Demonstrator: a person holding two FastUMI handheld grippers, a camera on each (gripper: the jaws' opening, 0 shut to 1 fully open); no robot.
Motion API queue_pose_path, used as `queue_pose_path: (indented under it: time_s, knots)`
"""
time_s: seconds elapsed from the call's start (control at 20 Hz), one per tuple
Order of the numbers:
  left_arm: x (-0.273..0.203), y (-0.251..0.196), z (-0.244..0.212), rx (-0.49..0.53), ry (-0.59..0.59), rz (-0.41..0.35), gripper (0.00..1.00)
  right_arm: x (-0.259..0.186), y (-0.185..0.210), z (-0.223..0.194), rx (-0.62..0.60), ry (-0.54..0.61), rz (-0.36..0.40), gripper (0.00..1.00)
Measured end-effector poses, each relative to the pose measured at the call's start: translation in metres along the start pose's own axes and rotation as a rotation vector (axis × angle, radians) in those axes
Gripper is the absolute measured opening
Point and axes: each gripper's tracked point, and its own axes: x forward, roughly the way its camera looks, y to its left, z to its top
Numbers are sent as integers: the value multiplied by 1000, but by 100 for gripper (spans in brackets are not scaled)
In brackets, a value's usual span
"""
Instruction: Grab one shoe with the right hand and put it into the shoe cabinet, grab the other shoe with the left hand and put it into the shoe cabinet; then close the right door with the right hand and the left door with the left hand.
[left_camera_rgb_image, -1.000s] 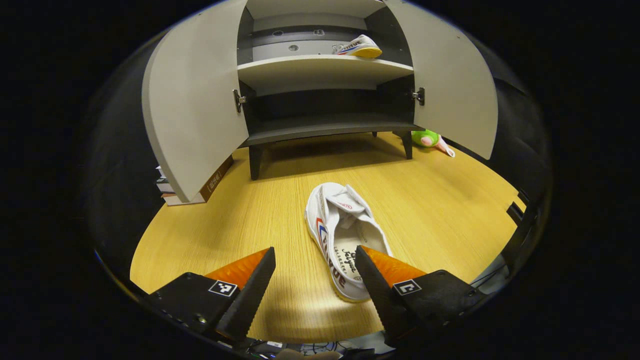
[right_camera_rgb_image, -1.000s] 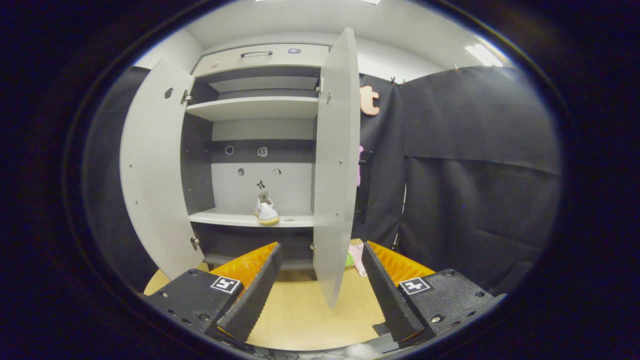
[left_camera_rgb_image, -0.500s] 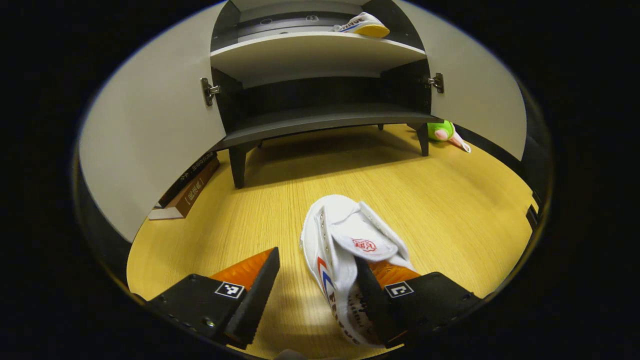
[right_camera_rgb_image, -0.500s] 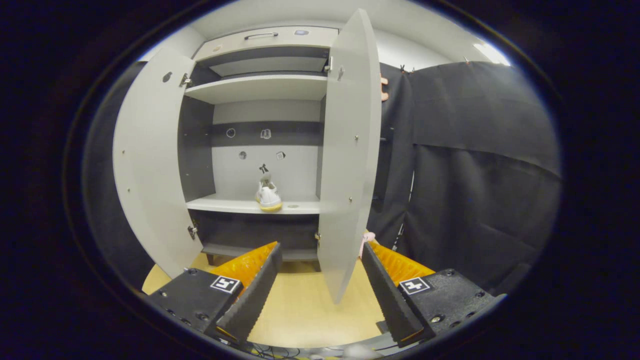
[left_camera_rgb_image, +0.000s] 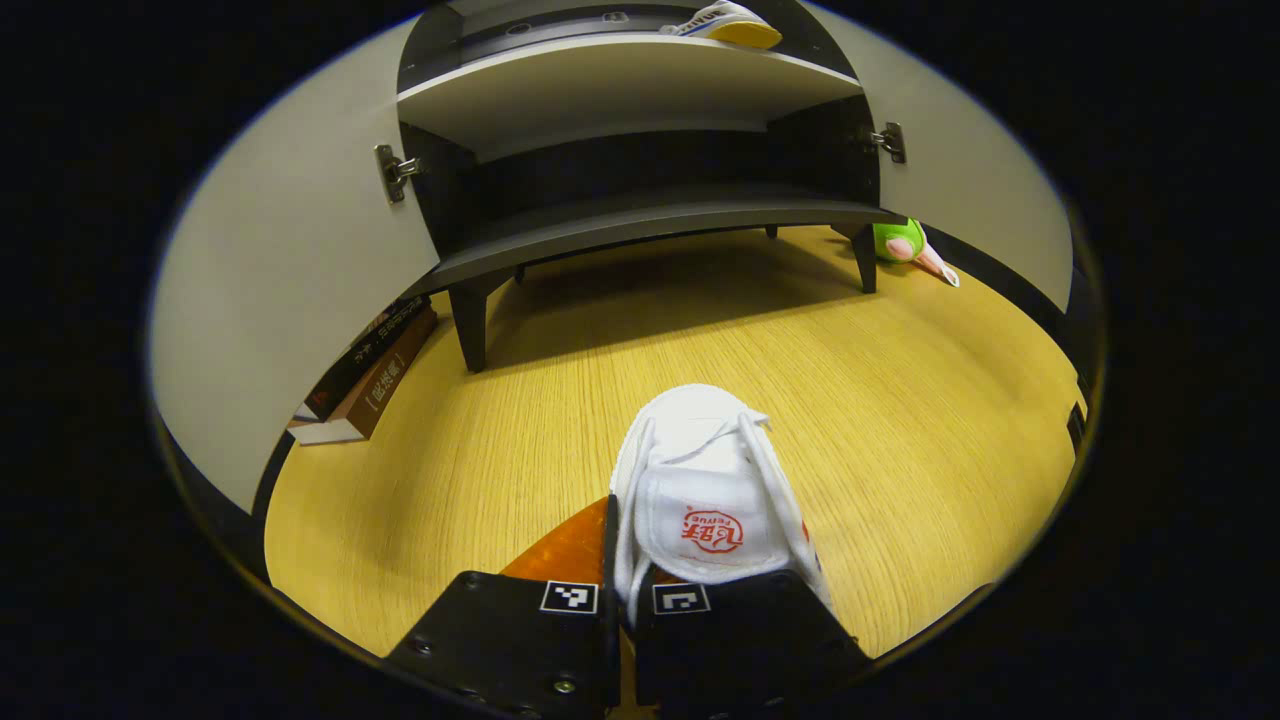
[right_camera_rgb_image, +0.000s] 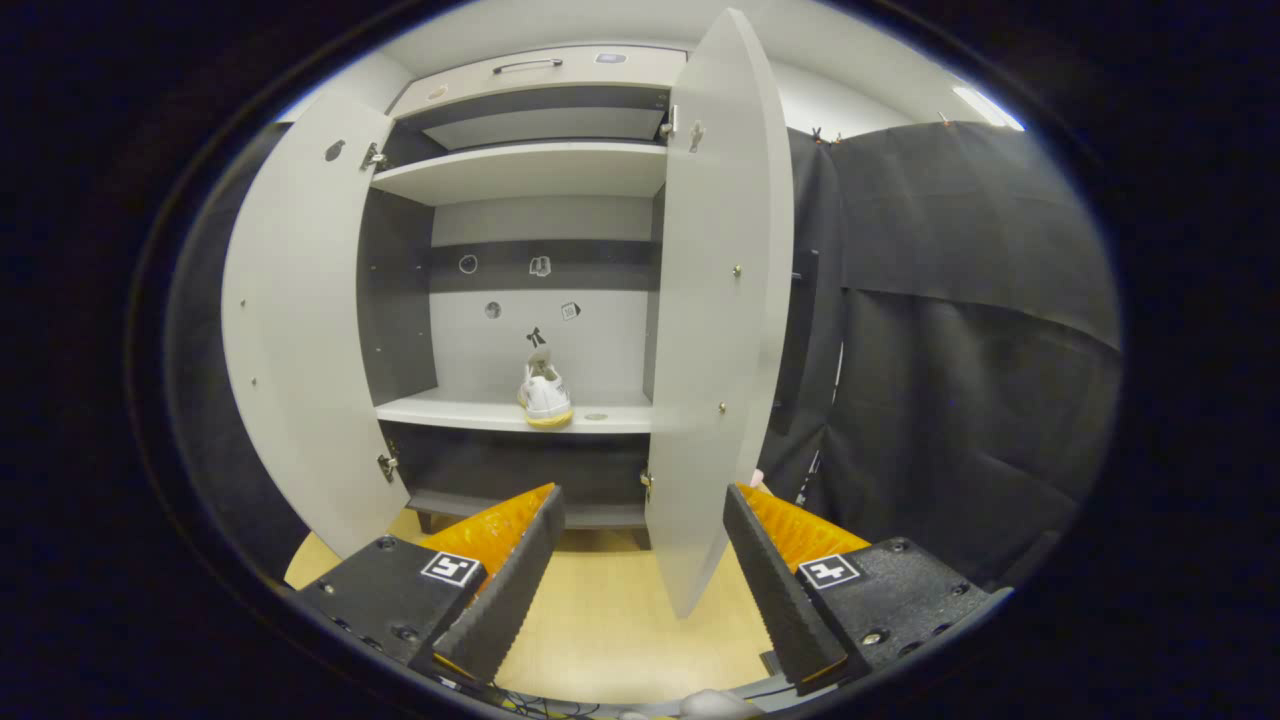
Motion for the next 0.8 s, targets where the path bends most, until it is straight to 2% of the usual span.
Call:
queue_pose_path:
  time_s: [0.05, 0.25, 0.55, 0.6, 0.65, 0.8]
  knots:
    - [-4, -1, -2, -9, 10, -13, 13, 0, 2, 1, 4, -4, 9, 100]
    - [-25, 9, 10, -34, 14, -12, 13, 3, 10, 9, 25, -34, 52, 100]
    - [-89, 38, 87, -111, -84, 38, 13, 6, 28, 18, 31, -82, 135, 100]
    - [-99, 44, 104, -122, -112, 51, 2, 7, 29, 21, 38, -89, 150, 100]
    - [-108, 50, 121, -129, -133, 64, 13, 8, 31, 23, 43, -95, 163, 100]
    - [-129, 65, 170, -166, -190, 91, 13, 10, 36, 31, 59, -116, 217, 100]
